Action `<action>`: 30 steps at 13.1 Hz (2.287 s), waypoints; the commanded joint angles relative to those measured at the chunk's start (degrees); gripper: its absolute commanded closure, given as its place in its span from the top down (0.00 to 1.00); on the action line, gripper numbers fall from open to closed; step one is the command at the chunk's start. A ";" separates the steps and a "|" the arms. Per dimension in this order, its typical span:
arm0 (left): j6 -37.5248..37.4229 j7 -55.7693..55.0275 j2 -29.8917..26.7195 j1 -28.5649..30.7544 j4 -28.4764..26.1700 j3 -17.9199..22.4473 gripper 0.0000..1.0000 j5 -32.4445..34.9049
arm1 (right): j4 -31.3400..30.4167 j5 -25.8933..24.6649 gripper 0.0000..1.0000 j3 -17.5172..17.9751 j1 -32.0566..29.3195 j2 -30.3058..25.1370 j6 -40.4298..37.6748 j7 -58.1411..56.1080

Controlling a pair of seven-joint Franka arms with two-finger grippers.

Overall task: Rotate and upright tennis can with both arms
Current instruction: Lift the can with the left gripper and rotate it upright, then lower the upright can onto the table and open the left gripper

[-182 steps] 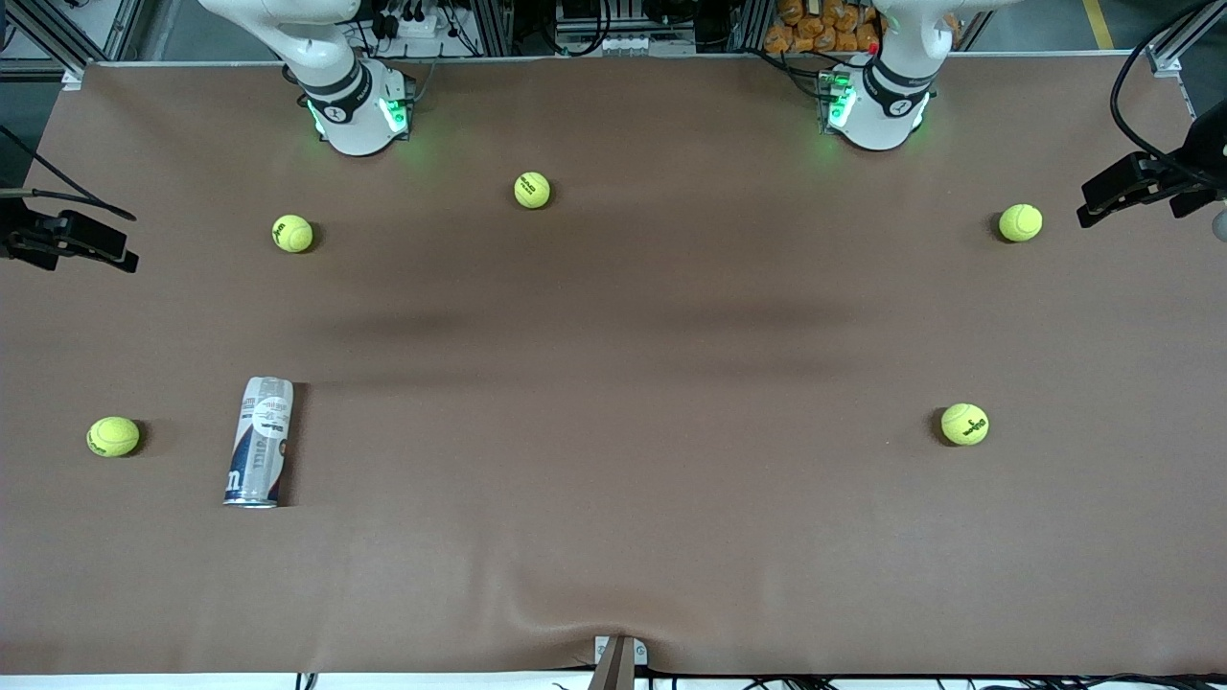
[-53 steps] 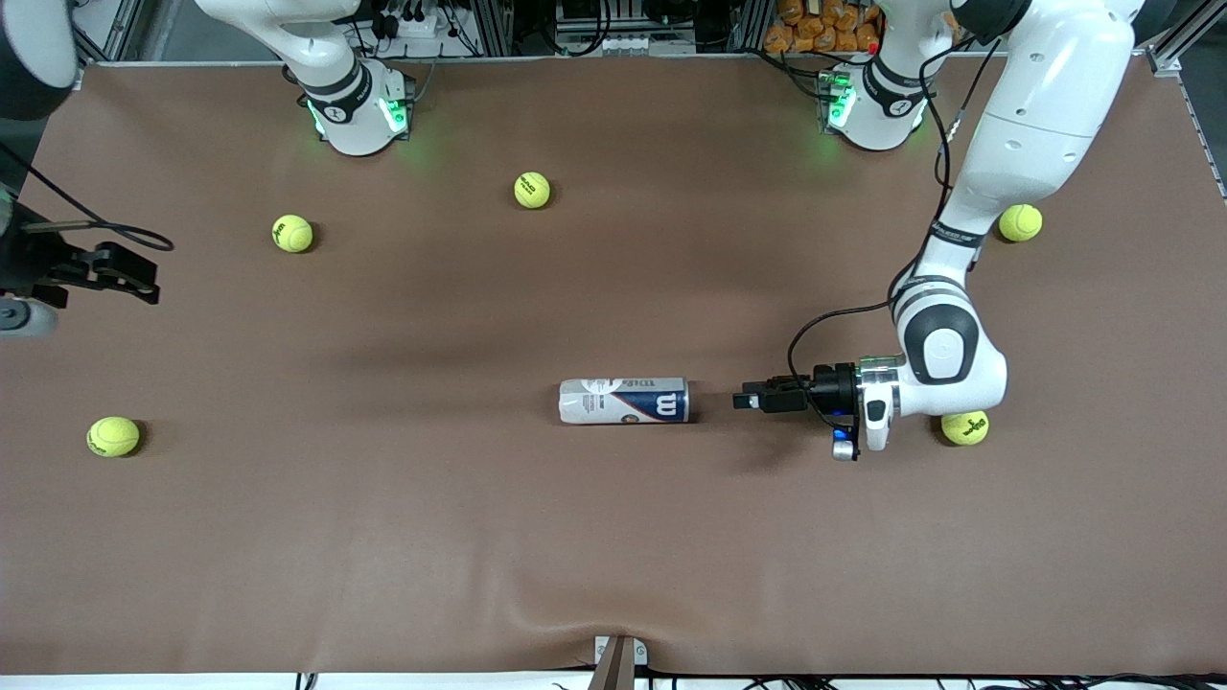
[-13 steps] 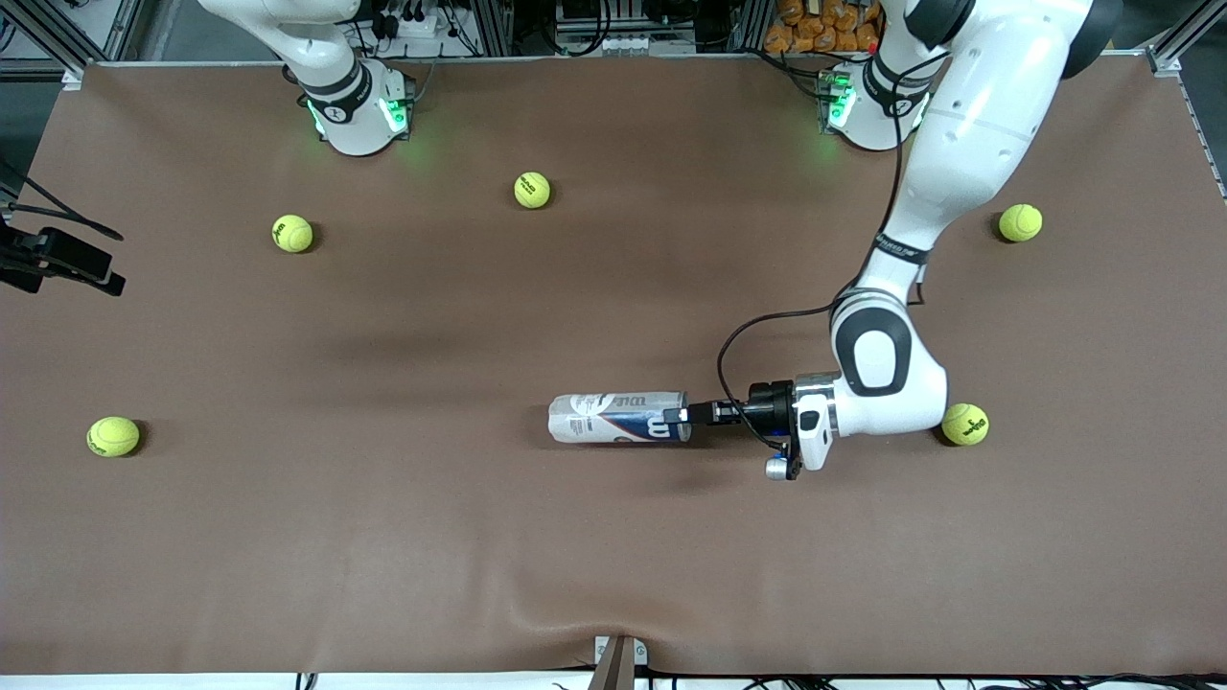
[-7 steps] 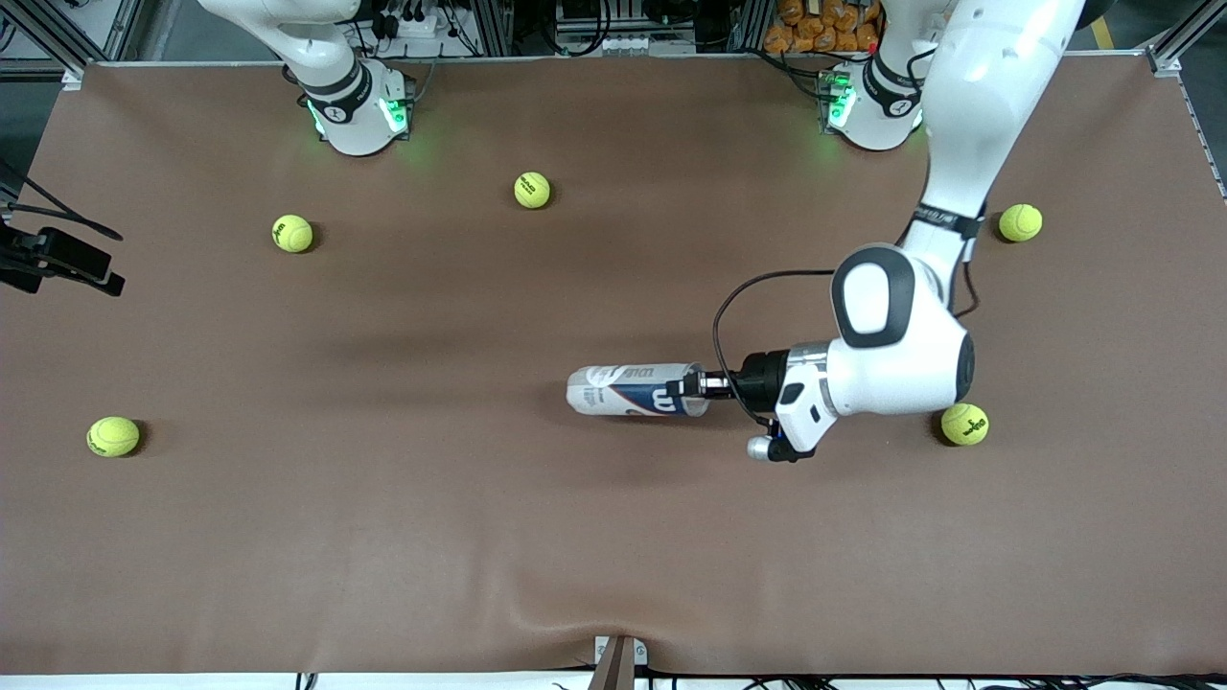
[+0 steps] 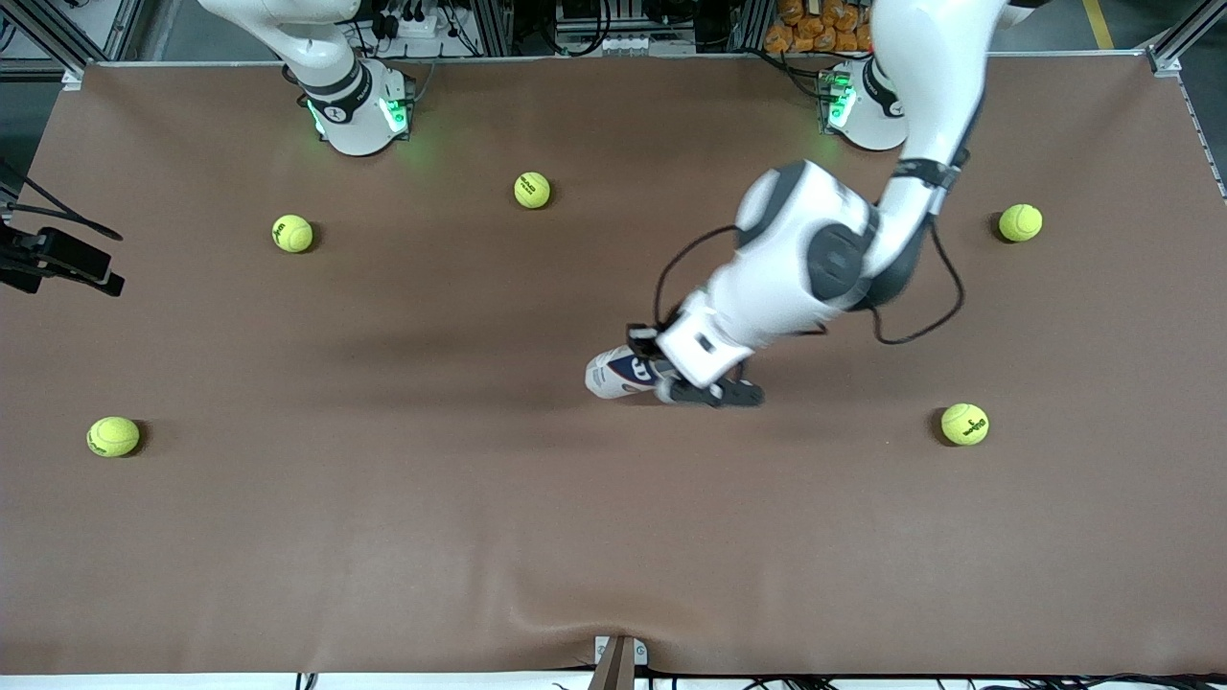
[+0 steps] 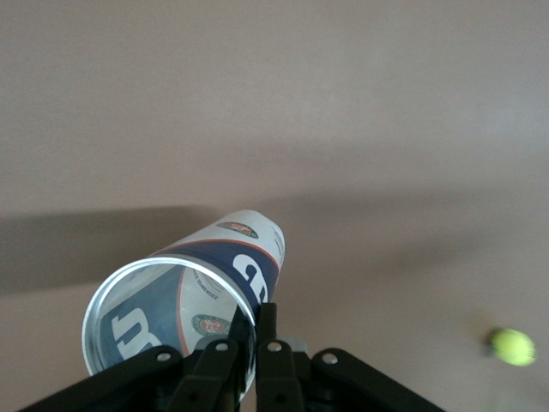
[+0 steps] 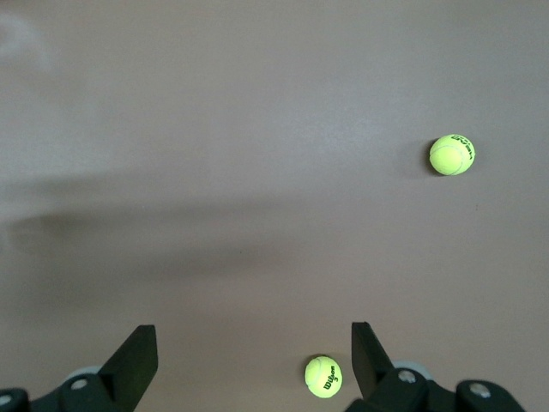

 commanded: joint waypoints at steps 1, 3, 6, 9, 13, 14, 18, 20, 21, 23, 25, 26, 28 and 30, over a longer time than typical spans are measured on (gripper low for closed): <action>-0.47 -3.70 0.69 -4.31 1.65 0.96 0.00 11.04 | -0.27 0.74 1.00 0.63 -1.01 -0.89 0.01 -0.90; -3.88 -3.70 1.13 -6.86 1.74 1.05 0.00 18.70 | -0.27 0.74 1.00 0.63 -1.01 -0.89 -0.07 -0.90; -5.39 -3.70 2.70 -9.06 2.18 1.05 0.00 22.68 | -0.27 0.74 1.00 0.63 -1.01 -0.89 -0.07 -0.90; -5.39 -3.70 4.12 -11.08 2.80 2.19 0.00 23.30 | 0.00 0.65 1.00 0.63 -1.18 -0.97 -0.34 -0.98; -5.13 -4.48 4.83 -11.26 2.71 2.10 0.99 23.21 | 0.08 0.74 1.00 0.63 -1.01 -0.97 -0.25 -0.72; -5.13 -5.36 4.65 -11.26 2.79 2.19 1.00 23.12 | 0.08 0.74 1.00 0.63 -1.10 -0.97 -0.25 -0.72; -5.48 -5.20 1.85 -10.82 2.97 2.28 1.00 23.21 | 0.17 0.83 1.00 0.63 -1.10 -0.89 -0.25 -0.72; -6.18 -5.02 -0.70 -10.21 2.97 2.28 1.00 23.30 | 0.09 0.92 1.00 0.63 -1.18 -0.89 -0.25 -0.72; -6.97 -4.93 -2.19 -9.42 2.88 2.45 1.00 23.47 | 0.08 0.92 1.00 0.63 -1.18 -0.89 -0.25 -0.72; -8.81 -4.49 -5.70 -7.23 2.80 3.07 1.00 25.05 | 0.17 0.92 1.00 0.63 -1.18 -0.89 -0.25 -0.72; -11.79 -3.36 -9.22 -3.89 2.71 3.33 1.00 25.23 | 0.09 1.00 1.00 0.63 -1.18 -0.89 -0.25 -0.72; -13.38 -2.57 -11.07 -1.62 2.71 3.25 1.00 25.15 | 0.08 1.00 1.00 0.63 -1.18 -0.80 -0.25 -0.72; -16.37 1.72 -14.23 3.65 2.62 3.25 1.00 25.15 | 0.08 1.18 1.00 0.63 -1.10 -0.80 -0.16 -0.72; -18.30 8.57 -16.35 8.75 2.53 3.16 1.00 24.88 | 0.08 1.18 1.00 0.63 -1.01 -0.80 0.01 -0.72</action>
